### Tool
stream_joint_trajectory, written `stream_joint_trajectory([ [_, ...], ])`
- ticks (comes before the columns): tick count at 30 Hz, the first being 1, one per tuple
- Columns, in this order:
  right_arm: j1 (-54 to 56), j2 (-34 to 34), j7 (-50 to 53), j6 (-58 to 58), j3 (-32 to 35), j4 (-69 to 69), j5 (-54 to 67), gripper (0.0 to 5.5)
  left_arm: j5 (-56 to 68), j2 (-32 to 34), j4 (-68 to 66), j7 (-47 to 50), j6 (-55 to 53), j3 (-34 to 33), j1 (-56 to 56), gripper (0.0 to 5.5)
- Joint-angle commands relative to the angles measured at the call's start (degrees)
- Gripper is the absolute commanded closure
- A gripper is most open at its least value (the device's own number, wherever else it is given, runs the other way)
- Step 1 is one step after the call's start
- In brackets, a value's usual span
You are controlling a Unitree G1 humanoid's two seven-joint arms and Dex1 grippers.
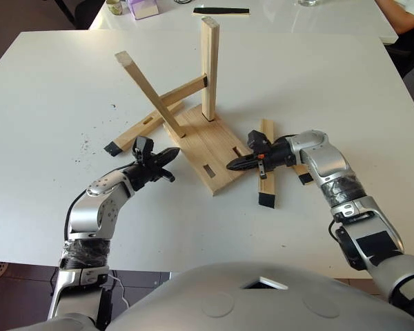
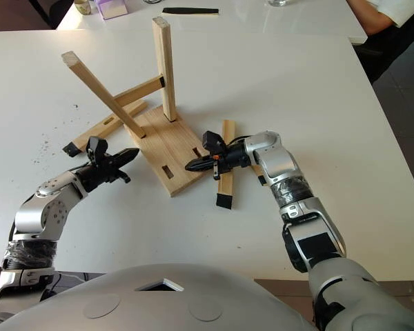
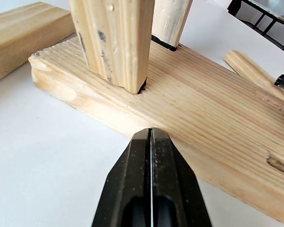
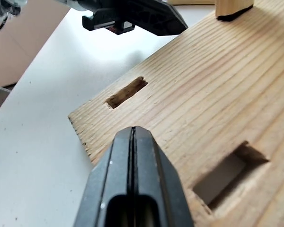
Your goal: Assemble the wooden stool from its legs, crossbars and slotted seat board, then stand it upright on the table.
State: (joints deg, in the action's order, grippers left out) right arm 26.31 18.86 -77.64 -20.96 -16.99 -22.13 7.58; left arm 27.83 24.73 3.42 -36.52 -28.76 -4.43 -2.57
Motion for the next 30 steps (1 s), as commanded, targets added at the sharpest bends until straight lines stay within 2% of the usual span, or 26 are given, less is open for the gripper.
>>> stream_joint_trajectory([
  [1, 7.75, 1.37, 11.08, 2.66, 7.53, -7.23, -0.21, 5.48, 0.30, 3.06, 1.75, -0.81, -0.71, -3.43, -1.51, 5.50],
  [6, 13.25, -0.23, 17.42, 13.34, 3.38, -21.76, -7.75, 5.48, 0.73, 6.65, 6.63, -3.86, -3.28, -2.87, -5.31, 5.50],
  [11, 14.35, -1.40, 15.02, 16.68, 0.37, -25.71, -10.46, 5.48, -2.45, 7.97, 9.31, -5.00, -4.50, 2.99, -6.31, 5.50],
  [22, 9.45, 4.81, -2.85, 12.66, -4.09, -10.26, -8.49, 5.48, -5.57, 5.10, 4.99, -3.02, -2.75, 5.98, -1.36, 5.50],
  [30, 2.08, 6.70, -4.72, 4.35, -3.18, -0.15, -4.42, 5.48, -6.56, 4.49, 2.08, -4.74, -1.36, 7.36, 1.61, 5.50],
])
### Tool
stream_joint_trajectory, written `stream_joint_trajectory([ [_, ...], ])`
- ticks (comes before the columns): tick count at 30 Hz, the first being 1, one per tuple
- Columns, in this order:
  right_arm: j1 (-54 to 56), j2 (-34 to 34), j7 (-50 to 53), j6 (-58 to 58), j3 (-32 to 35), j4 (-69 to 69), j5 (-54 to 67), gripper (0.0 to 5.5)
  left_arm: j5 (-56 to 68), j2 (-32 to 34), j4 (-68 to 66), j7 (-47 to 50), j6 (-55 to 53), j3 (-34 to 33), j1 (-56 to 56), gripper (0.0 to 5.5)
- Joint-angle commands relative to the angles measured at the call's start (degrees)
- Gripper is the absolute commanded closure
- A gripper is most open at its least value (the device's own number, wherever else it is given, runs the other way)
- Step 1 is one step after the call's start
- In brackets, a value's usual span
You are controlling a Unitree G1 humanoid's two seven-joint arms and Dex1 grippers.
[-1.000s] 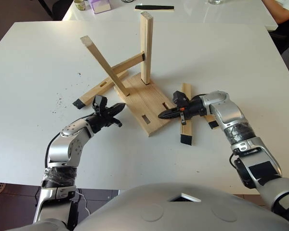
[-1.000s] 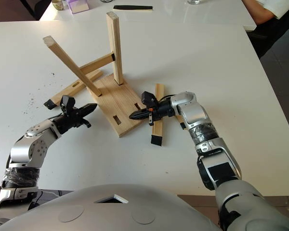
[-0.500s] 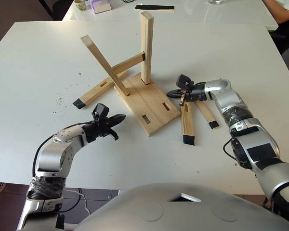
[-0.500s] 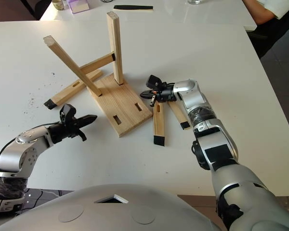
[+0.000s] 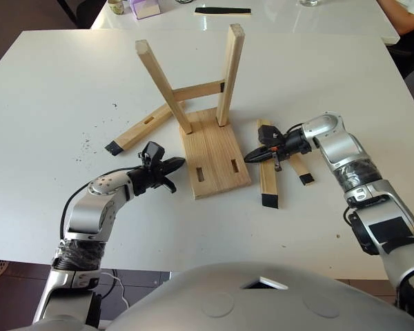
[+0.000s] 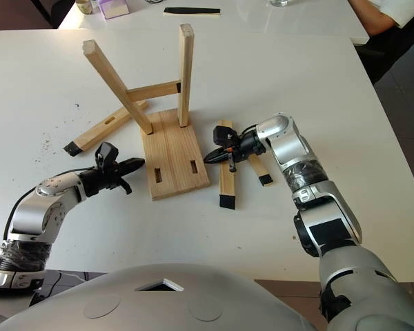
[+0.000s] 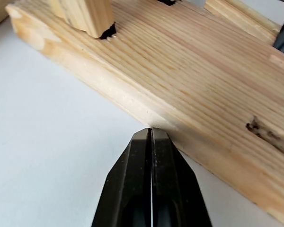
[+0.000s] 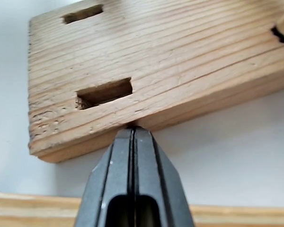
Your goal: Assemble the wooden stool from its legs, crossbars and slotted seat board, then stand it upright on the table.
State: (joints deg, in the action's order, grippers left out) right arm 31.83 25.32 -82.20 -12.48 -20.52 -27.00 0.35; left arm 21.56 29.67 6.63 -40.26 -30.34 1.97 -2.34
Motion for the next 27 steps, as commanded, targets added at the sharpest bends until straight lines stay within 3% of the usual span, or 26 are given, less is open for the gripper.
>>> stream_joint_trajectory([
  [1, -4.10, 0.32, 0.11, -5.07, 0.62, 5.92, 3.37, 5.48, -0.29, -0.48, -1.30, -1.24, 0.30, 1.00, 1.52, 5.50],
  [7, -8.31, 1.18, 1.92, -10.84, 2.23, 14.78, 7.36, 5.48, -0.49, -3.56, -4.20, -1.33, 1.03, 2.50, 4.82, 5.50],
  [17, -8.09, 2.90, 7.50, -10.56, 5.41, 14.47, 7.96, 5.48, -0.12, -2.98, -1.19, 0.53, -0.23, -1.05, 1.15, 5.50],
  [23, -11.31, 9.64, 12.09, -8.34, 12.70, 19.92, 8.53, 5.48, 1.83, -2.13, 6.16, 3.86, -2.15, -7.44, -4.89, 5.50],
  [27, -19.18, 9.79, 25.38, -7.87, 20.94, 28.22, 6.96, 5.48, 12.41, -7.90, 17.31, 12.16, -5.19, -19.03, -5.64, 5.50],
])
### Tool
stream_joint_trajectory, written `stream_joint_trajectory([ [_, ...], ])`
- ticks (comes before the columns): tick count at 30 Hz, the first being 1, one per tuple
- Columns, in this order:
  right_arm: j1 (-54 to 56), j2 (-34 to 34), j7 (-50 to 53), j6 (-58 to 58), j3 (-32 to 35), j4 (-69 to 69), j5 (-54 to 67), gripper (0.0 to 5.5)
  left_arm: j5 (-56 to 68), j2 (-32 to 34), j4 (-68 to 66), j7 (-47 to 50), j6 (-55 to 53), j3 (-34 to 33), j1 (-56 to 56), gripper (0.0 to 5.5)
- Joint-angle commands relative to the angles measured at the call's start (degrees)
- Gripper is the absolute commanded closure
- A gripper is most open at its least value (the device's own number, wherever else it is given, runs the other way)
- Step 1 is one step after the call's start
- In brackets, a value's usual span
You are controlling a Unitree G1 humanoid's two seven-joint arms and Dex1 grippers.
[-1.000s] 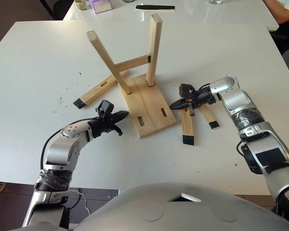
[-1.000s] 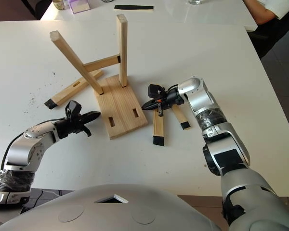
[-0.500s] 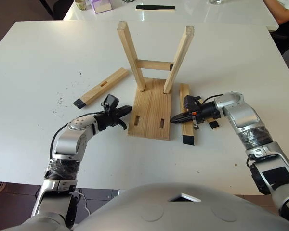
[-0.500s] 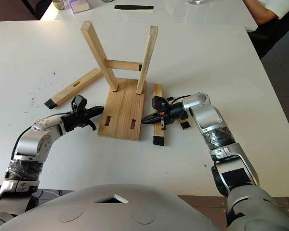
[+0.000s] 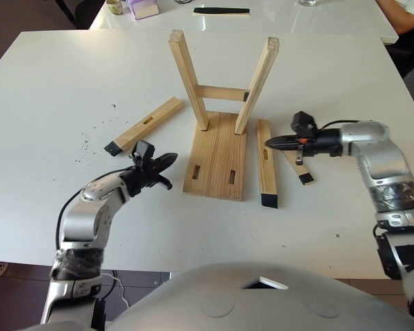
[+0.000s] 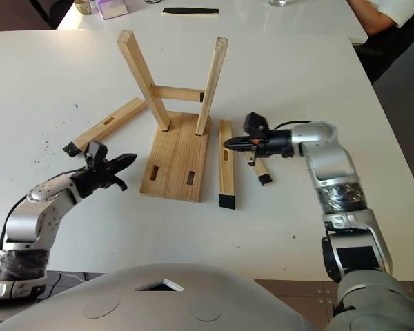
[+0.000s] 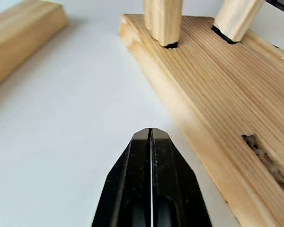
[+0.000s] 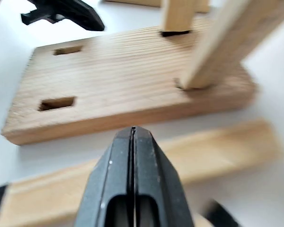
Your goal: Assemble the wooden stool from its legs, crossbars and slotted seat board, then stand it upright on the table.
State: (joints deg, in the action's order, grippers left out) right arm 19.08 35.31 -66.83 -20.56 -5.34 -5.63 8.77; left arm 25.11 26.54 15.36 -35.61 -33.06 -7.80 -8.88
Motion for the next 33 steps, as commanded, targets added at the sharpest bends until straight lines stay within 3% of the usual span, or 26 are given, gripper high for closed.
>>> stream_joint_trajectory([
  [1, -10.85, -1.69, 15.45, -1.63, 8.29, 10.21, -2.10, 5.29, 11.62, -7.75, 10.48, 12.93, -2.61, -12.73, 2.91, 5.50],
  [5, -24.62, -8.47, 29.65, -6.57, 13.83, 21.11, -2.14, 4.75, 8.61, -14.01, 13.59, 26.34, -0.96, -15.53, 2.59, 5.50],
  [9, -34.04, -13.26, 36.88, -9.50, 13.43, 30.16, -1.96, 4.04, 6.08, -19.17, 16.08, 34.75, 0.71, -16.31, 0.38, 5.50],
  [21, -36.10, -15.77, 41.13, -17.41, 9.94, 34.20, 0.95, 2.40, 2.70, -18.58, 12.19, 36.24, 3.54, -15.11, 1.07, 5.50],
  [33, -42.46, -11.92, 42.01, -18.91, 8.61, 34.30, -0.64, 2.58, 4.13, -17.23, 12.52, 35.21, 3.41, -15.83, 0.61, 5.50],
])
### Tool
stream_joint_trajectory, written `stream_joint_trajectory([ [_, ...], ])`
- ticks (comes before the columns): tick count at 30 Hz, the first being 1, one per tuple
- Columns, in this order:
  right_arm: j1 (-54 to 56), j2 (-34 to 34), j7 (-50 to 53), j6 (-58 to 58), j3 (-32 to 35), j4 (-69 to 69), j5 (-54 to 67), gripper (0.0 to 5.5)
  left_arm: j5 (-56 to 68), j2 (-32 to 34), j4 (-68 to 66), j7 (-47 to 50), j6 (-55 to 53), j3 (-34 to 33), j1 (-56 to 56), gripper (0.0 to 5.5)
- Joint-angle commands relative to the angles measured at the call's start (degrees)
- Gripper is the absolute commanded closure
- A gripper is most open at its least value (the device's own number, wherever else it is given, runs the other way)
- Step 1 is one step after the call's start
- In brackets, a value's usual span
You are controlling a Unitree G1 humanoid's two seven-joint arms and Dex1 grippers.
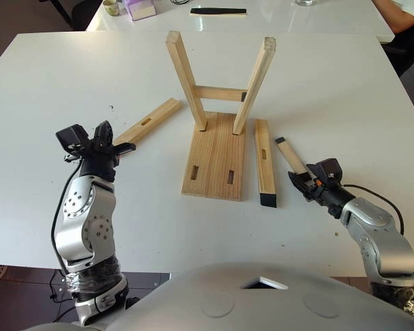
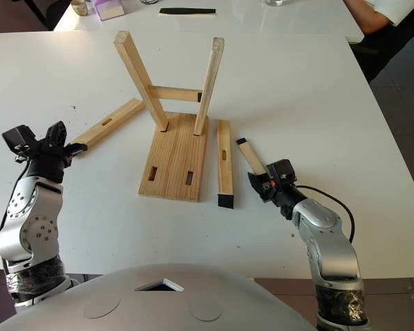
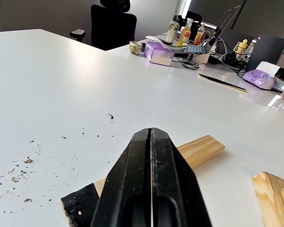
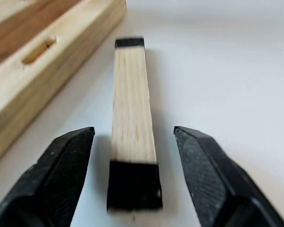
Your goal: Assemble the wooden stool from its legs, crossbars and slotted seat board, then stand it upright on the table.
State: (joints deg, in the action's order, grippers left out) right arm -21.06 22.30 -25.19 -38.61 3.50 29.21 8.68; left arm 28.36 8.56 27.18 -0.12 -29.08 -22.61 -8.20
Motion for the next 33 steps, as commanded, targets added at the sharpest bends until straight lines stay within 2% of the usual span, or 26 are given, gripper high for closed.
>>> stream_joint_trajectory([
  [1, -2.27, 0.96, 0.70, -0.74, -0.38, -0.89, -0.56, 2.68, 1.19, 1.02, 0.62, -0.32, -0.81, -1.26, 0.26, 5.50],
  [7, -3.17, -0.08, 2.55, -0.16, -0.62, -0.95, -0.49, 3.59, 5.34, 1.62, 3.57, -0.05, -3.53, -2.14, 1.10, 5.50],
  [11, -3.06, -1.05, 3.80, 0.36, -1.15, -0.58, -0.17, 4.18, 3.24, 2.38, 2.55, 1.46, -3.72, -1.42, 2.97, 5.50],
  [14, -0.40, -4.62, 4.93, -0.86, 2.99, 0.00, 4.79, 4.18, 2.29, 2.64, 2.49, 2.25, -3.58, -1.84, 3.69, 5.50],
  [17, 7.36, -10.08, 7.31, -4.12, 10.51, -1.19, 14.27, 4.18, 2.95, 3.59, 1.49, 0.83, -3.55, -1.46, 6.05, 5.50],
  [20, 19.55, -10.58, 9.89, -5.45, 18.77, -7.37, 22.29, 4.18, 3.61, 4.78, 0.40, -1.40, -3.40, -0.76, 8.37, 5.50],
  [22, 33.11, -10.82, 13.25, -6.48, 26.16, -15.08, 32.09, 4.18, 9.80, 4.34, 0.57, -3.85, -4.81, -1.90, 11.08, 5.19],
  [24, 45.22, -11.43, 14.78, -6.63, 30.40, -19.98, 42.66, 4.18, 18.24, 4.15, 0.57, -5.64, -7.00, -2.43, 16.08, 4.81],
  [27, 55.97, -10.85, 8.20, -8.89, 27.38, -20.28, 52.55, 4.18, 33.78, 4.61, -0.08, -8.52, -9.83, -2.28, 24.58, 4.45],
  [33, 59.07, -1.94, -9.09, -16.17, 18.40, -17.67, 58.55, 4.18, 55.29, 8.09, -2.14, -9.36, -13.77, -0.77, 34.74, 3.48],
])
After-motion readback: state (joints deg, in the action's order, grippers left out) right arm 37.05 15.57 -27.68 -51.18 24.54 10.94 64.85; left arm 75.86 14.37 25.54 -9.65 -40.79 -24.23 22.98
